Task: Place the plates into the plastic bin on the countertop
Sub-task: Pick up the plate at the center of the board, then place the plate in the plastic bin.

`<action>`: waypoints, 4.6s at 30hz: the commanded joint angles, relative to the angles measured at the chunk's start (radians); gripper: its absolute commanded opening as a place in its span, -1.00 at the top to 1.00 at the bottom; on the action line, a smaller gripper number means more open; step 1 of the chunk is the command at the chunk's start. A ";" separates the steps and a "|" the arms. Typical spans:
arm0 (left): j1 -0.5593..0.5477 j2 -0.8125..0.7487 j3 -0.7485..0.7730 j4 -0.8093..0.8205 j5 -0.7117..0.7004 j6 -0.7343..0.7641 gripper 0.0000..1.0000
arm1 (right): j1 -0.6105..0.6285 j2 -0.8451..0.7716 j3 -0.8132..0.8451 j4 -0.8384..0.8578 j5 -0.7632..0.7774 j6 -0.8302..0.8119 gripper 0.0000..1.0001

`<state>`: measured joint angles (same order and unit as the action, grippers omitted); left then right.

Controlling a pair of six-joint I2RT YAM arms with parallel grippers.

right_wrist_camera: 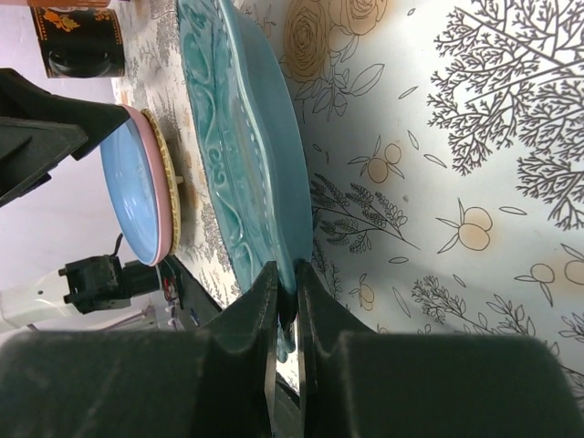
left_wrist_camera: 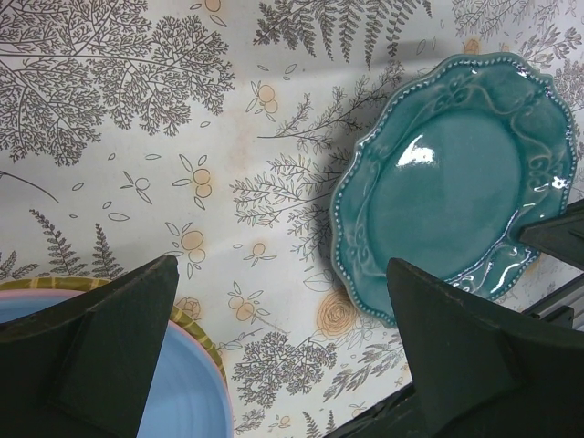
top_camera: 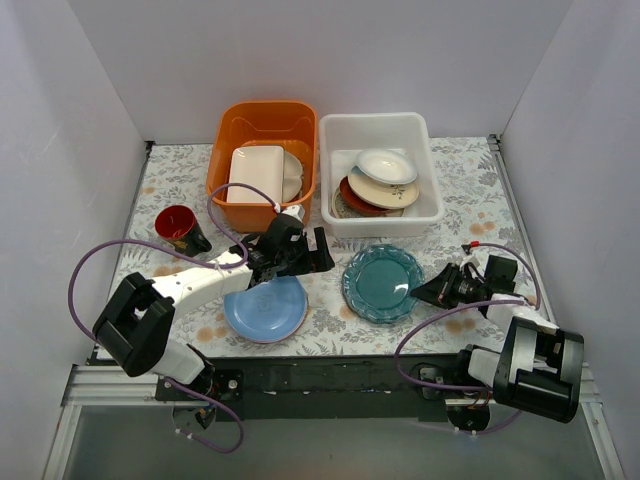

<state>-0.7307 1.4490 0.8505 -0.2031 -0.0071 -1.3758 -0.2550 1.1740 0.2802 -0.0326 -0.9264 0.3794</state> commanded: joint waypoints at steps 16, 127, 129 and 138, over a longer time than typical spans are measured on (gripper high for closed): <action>-0.007 -0.004 0.016 0.011 0.001 0.004 -0.96 | 0.000 -0.140 0.155 -0.138 -0.130 -0.002 0.97; -0.007 0.013 0.028 -0.028 -0.030 0.027 -0.96 | 0.122 0.283 0.706 0.665 -0.101 0.619 0.97; -0.007 0.011 0.028 -0.028 -0.028 0.026 -0.96 | 0.125 0.299 0.726 0.636 -0.092 0.602 0.97; -0.007 -0.004 0.013 -0.028 -0.036 0.023 -0.96 | 0.137 0.395 0.838 0.536 -0.038 0.543 0.97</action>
<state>-0.7307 1.4952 0.8684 -0.2276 -0.0189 -1.3643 -0.1253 1.5646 1.0180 0.4519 -0.9703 0.9070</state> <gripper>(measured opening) 0.981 0.151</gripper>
